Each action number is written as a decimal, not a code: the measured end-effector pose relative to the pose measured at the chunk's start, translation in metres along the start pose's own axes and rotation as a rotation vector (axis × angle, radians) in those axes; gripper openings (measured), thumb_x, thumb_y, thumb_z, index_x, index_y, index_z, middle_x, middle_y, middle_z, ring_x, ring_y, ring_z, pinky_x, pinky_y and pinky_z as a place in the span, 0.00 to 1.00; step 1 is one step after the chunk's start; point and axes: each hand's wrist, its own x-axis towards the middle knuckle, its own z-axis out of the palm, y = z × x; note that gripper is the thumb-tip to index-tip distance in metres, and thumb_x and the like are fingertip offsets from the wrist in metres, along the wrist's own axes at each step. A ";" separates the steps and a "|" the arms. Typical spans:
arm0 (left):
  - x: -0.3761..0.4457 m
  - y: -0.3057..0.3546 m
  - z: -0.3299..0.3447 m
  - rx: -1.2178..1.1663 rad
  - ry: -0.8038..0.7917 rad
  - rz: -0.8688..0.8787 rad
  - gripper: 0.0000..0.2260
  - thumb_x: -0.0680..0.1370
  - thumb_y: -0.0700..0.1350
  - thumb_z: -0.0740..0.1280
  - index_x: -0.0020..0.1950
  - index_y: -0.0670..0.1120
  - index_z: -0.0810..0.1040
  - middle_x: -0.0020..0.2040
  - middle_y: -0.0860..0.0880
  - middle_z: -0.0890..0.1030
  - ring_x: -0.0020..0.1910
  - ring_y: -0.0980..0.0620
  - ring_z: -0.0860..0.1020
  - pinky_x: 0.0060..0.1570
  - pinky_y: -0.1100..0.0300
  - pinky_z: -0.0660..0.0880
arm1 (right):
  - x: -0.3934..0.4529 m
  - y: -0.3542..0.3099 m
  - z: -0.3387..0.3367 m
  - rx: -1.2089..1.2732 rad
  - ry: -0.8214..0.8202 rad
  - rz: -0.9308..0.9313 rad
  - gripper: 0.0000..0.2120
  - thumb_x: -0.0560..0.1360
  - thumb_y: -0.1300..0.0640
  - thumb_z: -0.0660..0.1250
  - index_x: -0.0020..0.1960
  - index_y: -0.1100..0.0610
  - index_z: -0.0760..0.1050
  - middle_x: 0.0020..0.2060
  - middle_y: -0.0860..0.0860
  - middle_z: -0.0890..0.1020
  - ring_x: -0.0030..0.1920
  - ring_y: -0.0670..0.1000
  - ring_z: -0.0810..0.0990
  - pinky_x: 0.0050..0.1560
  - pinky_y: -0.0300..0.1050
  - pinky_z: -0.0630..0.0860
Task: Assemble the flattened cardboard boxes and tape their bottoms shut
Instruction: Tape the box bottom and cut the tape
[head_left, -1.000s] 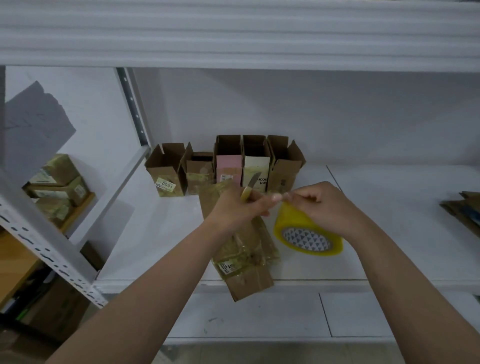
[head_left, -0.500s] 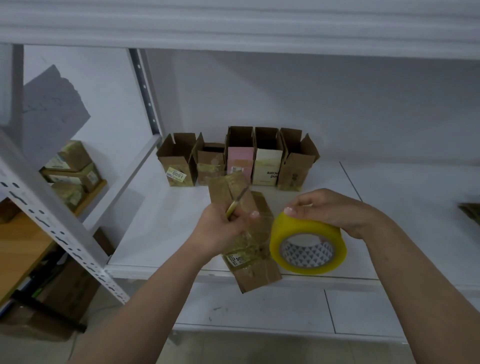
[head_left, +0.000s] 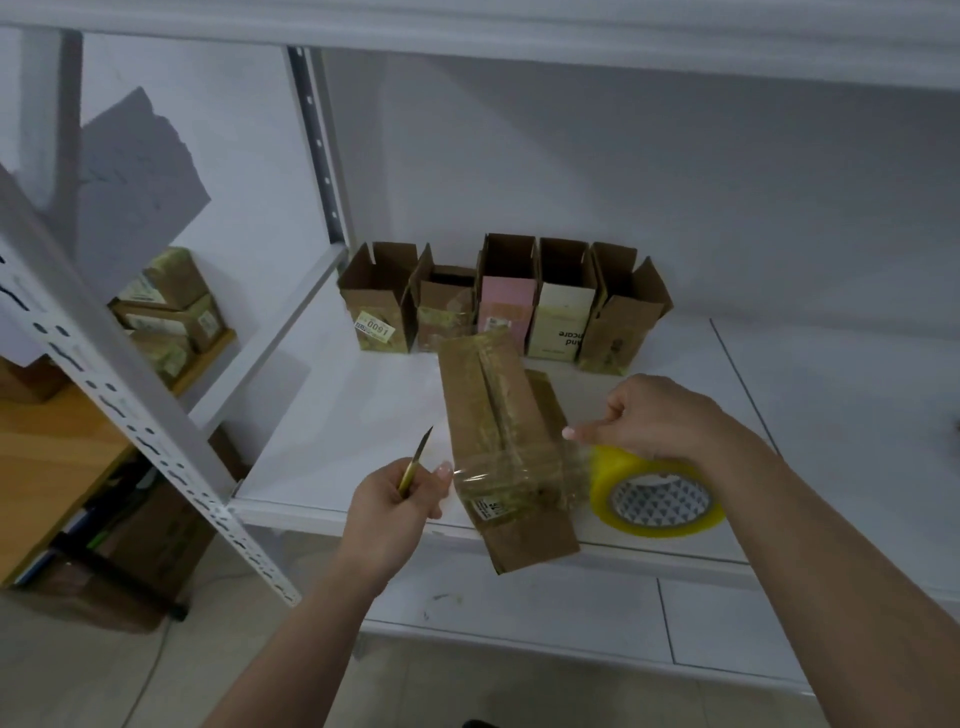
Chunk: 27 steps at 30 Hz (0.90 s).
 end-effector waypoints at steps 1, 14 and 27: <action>0.000 -0.002 0.001 -0.006 0.007 0.000 0.17 0.78 0.49 0.68 0.32 0.43 0.73 0.31 0.45 0.78 0.41 0.47 0.80 0.41 0.61 0.70 | 0.002 0.000 0.001 -0.036 0.006 0.002 0.30 0.67 0.29 0.67 0.29 0.52 0.60 0.25 0.48 0.60 0.29 0.51 0.64 0.37 0.46 0.59; -0.004 -0.037 0.036 -0.075 -0.080 -0.088 0.15 0.82 0.50 0.60 0.37 0.45 0.72 0.33 0.51 0.73 0.36 0.54 0.72 0.38 0.63 0.69 | 0.025 0.029 0.039 -0.153 -0.001 0.054 0.31 0.67 0.25 0.62 0.38 0.55 0.75 0.37 0.49 0.80 0.39 0.49 0.79 0.39 0.44 0.69; -0.003 -0.071 0.052 -0.225 -0.239 -0.445 0.21 0.71 0.63 0.65 0.37 0.44 0.72 0.28 0.50 0.66 0.26 0.55 0.62 0.27 0.62 0.60 | 0.032 0.047 0.054 -0.028 -0.018 0.084 0.26 0.69 0.27 0.62 0.47 0.49 0.80 0.46 0.47 0.82 0.47 0.47 0.79 0.47 0.45 0.75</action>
